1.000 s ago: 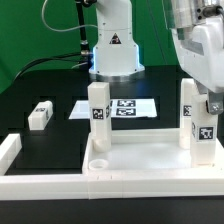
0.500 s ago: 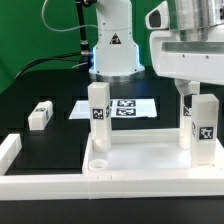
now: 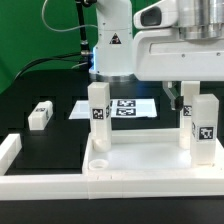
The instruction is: Assemble desk
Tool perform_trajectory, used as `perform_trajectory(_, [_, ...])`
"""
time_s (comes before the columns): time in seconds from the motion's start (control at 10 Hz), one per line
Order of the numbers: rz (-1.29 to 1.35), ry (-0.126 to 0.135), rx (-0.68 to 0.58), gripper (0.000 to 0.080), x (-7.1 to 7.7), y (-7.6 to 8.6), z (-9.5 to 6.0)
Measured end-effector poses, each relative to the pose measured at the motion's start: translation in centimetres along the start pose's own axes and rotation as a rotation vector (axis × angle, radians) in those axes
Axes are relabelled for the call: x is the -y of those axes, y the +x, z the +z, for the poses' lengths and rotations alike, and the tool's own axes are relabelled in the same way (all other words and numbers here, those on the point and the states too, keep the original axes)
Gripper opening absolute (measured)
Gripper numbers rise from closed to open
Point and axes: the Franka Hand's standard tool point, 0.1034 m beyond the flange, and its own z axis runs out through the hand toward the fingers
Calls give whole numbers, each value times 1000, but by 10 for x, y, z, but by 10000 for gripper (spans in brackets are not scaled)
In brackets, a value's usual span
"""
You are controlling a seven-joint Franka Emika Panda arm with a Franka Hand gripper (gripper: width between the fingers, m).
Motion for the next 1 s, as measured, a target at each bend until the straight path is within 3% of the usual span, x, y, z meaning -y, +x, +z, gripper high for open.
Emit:
perform_trajectory(0.2, [-111,-3,1,649,0,0,3])
perform_trajectory(0.4, [-88,-4,1,387,0,0,3])
perform_trajectory(0.5, [-54,-2,2,387,0,0,3])
perform_trajectory(0.6, [49,-4,1,288,-1,0,3])
perform_trajectory(0.8, [247,-4,1,288,-3,1,4])
perform_trajectory(1.0, [606,0,15,288,-7,1,3])
